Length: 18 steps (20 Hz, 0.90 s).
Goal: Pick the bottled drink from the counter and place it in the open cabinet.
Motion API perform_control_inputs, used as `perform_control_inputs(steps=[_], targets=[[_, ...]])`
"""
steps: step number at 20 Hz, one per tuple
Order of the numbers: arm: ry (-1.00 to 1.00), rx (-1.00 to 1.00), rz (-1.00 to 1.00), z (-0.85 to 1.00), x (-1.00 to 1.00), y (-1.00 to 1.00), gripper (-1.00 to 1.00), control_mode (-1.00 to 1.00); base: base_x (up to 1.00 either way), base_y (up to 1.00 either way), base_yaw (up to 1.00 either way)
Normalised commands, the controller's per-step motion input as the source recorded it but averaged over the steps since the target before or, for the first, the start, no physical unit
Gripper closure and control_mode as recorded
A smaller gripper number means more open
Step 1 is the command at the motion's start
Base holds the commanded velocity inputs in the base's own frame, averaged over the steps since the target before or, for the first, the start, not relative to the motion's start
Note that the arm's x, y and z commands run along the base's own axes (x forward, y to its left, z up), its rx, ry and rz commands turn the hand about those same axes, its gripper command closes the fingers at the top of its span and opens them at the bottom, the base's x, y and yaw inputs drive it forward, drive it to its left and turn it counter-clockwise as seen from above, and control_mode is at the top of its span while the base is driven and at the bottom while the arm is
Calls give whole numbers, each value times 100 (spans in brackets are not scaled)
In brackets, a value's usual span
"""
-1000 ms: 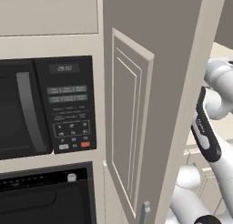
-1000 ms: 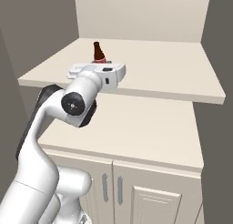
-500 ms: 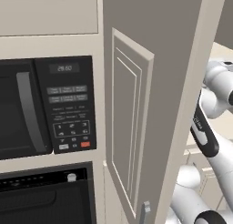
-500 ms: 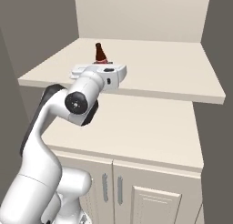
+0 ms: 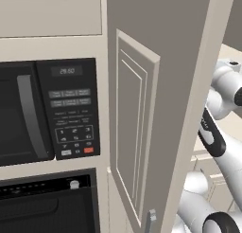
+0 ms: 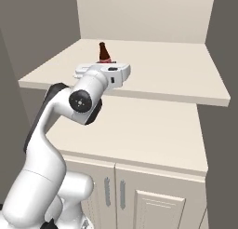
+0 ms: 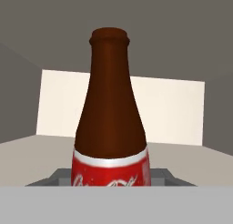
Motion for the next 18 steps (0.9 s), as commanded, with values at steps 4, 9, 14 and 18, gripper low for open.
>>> perform_control_inputs(steps=[4, 9, 14, 18], targets=[[0, 0, 0, -16, 20, 0, 100, -100, 0, 0, 0], [0, 0, 0, -16, 17, 0, 100, -100, 0, 0, 0], [0, 0, 0, -13, 14, 0, 100, -100, 0, 0, 0], [0, 0, 0, -20, 13, 0, 100, -100, 0, 0, 0]])
